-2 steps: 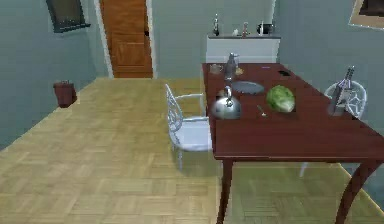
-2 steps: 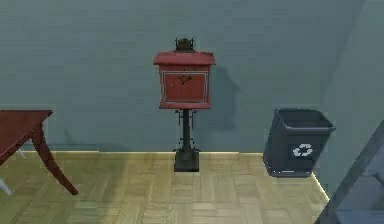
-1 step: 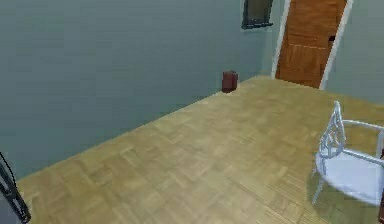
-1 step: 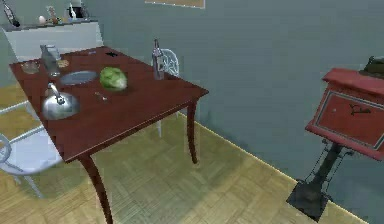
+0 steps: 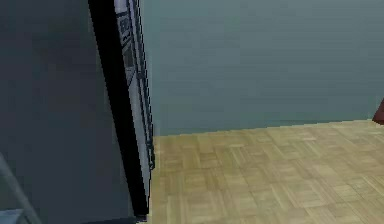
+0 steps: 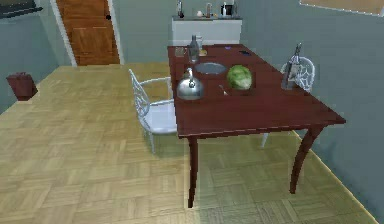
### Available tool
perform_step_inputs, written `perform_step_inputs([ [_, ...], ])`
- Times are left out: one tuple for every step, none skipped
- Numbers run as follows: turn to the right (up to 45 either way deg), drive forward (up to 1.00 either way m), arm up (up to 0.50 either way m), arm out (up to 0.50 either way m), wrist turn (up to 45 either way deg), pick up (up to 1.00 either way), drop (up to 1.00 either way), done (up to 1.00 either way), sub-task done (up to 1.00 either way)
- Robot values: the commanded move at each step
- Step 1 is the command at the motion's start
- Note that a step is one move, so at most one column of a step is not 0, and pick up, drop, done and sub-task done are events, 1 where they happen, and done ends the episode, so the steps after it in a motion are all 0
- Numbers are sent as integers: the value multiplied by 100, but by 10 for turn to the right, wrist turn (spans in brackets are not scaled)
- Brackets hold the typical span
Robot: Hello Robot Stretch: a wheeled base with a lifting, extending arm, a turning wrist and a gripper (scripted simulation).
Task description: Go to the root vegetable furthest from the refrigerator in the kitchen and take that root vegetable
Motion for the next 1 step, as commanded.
perform_step_inputs([
  [0,10,0,0,0,0,0,0,0],
])
